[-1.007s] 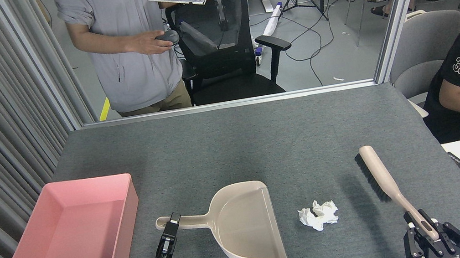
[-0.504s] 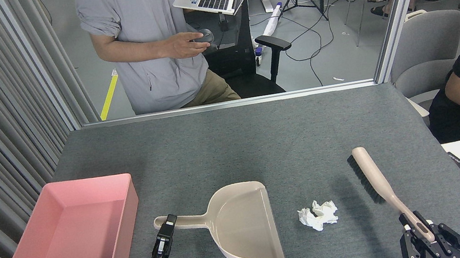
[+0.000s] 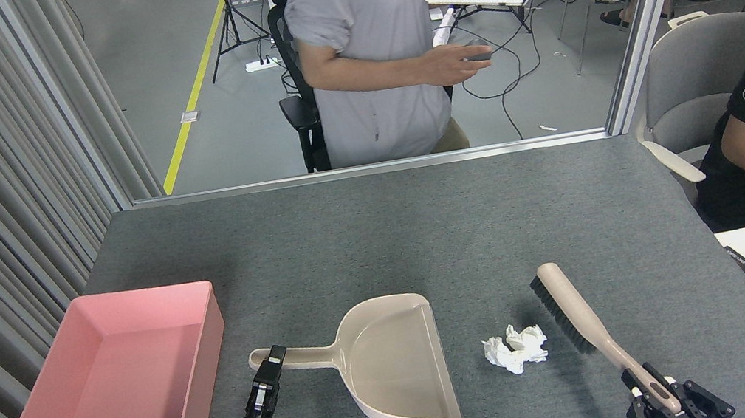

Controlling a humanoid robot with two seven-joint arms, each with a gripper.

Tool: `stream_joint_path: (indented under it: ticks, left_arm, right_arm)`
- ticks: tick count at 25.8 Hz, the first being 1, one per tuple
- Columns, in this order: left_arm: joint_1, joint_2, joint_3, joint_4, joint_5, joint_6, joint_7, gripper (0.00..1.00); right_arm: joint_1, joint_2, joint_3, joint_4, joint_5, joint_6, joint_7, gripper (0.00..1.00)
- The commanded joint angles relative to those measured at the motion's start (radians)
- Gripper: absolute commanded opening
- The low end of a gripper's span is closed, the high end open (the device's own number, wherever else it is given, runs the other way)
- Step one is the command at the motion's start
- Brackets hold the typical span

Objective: Sweep and dump garbage into bin
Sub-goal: 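Sweep the white paper ball into the dustpan with the right gripper's brush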

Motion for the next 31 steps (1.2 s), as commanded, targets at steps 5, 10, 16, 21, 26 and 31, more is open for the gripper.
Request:
stream_joint_path:
  ticks: [5, 10, 16, 21, 26, 31]
  left_arm:
    - [0.001, 0.001, -0.004, -0.002, 0.0, 0.0, 0.0, 0.15]
    - [0.001, 0.001, -0.007, -0.004, 0.0, 0.0, 0.0, 0.15]
    - [0.003, 0.001, -0.007, -0.013, 0.002, 0.0, 0.0, 0.16]
    - [0.009, 0.003, -0.007, -0.021, 0.002, -0.005, 0.0, 0.16]
    - [0.021, 0.003, -0.007, -0.044, 0.007, -0.005, -0.001, 0.16]
    - [0.028, 0.004, -0.007, -0.05, 0.007, -0.003, -0.003, 0.16]
  right_arm:
    - [0.038, 0.033, 0.053, 0.0, 0.003, 0.01, 0.004, 0.0]
    - [0.038, 0.064, 0.084, 0.002, 0.003, 0.02, 0.005, 0.0]
    - [0.03, 0.135, 0.136, 0.003, 0.003, 0.039, 0.008, 0.0]
    - [-0.017, 0.187, 0.24, 0.005, 0.002, 0.105, 0.008, 0.0]
    - [-0.052, 0.265, 0.271, 0.005, 0.0, 0.129, 0.008, 0.0]
    - [-0.072, 0.285, 0.265, -0.001, -0.012, 0.125, 0.002, 0.0]
